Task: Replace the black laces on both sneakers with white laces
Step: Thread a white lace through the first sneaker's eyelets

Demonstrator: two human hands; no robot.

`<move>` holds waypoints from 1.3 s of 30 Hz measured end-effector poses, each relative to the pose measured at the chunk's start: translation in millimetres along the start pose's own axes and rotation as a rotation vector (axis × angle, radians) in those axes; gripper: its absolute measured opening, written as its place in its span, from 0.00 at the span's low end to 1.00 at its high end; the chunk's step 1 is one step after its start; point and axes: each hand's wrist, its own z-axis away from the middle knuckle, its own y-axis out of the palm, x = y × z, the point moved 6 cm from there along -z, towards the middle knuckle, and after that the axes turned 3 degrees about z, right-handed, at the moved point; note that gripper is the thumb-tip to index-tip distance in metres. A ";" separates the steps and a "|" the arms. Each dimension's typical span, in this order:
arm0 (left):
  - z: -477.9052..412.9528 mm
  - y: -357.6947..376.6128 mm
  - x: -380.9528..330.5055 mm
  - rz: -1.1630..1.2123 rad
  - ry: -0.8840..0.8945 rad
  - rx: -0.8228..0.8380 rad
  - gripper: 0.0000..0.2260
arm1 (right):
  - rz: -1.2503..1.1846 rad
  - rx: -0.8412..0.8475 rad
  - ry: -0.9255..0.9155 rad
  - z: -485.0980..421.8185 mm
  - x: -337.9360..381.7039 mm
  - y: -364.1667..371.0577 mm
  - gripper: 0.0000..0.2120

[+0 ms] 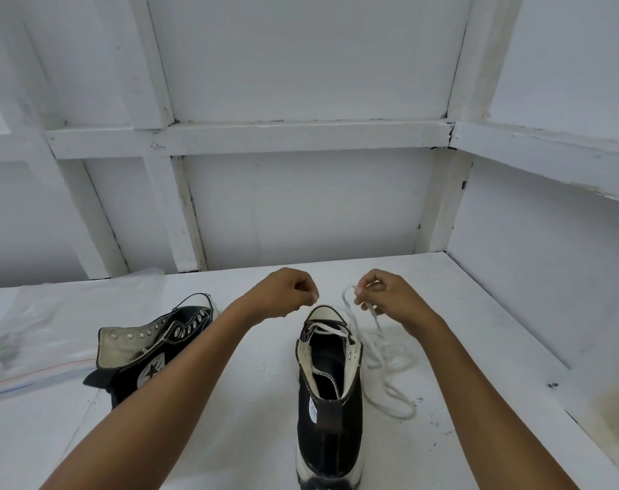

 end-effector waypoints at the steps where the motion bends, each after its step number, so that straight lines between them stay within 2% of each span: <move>1: -0.3 -1.1 -0.7 0.010 0.009 -0.012 0.03 | -0.033 0.005 -0.035 1.0 9.3 -0.3 0.03; 5: -1.0 -4.6 -4.1 0.069 0.045 -0.045 0.06 | -0.117 -0.001 -0.131 2.6 40.1 -4.5 0.04; 10: 0.2 -4.0 -12.2 0.160 0.078 -0.006 0.12 | -0.142 0.011 -0.207 3.9 61.7 -7.1 0.03; 17: 5.5 5.0 -16.6 0.132 0.056 0.059 0.08 | -0.168 0.030 -0.189 3.6 59.2 -2.3 0.04; 22: 9.3 12.1 -16.8 0.148 0.012 0.119 0.10 | -0.160 0.031 -0.154 3.6 50.0 0.1 0.03; 27: 6.7 10.3 -16.4 0.084 0.068 0.062 0.03 | -0.138 0.023 -0.145 3.9 45.7 0.7 0.03; 31: 3.2 -0.7 -11.7 -0.014 0.054 -0.007 0.02 | -0.124 -0.008 -0.125 3.7 40.8 -3.4 0.03; 35: 5.9 -6.8 -10.0 -0.277 0.000 0.099 0.05 | -0.083 -0.088 -0.079 1.6 31.3 -9.4 0.04; 37: 7.1 -11.1 -12.8 -0.185 -0.016 0.084 0.08 | -0.024 -0.130 -0.070 0.0 25.8 -11.0 0.03; 39: 7.2 -18.1 -15.5 0.042 -0.020 0.001 0.09 | 0.020 -0.141 -0.067 0.3 23.0 -10.3 0.02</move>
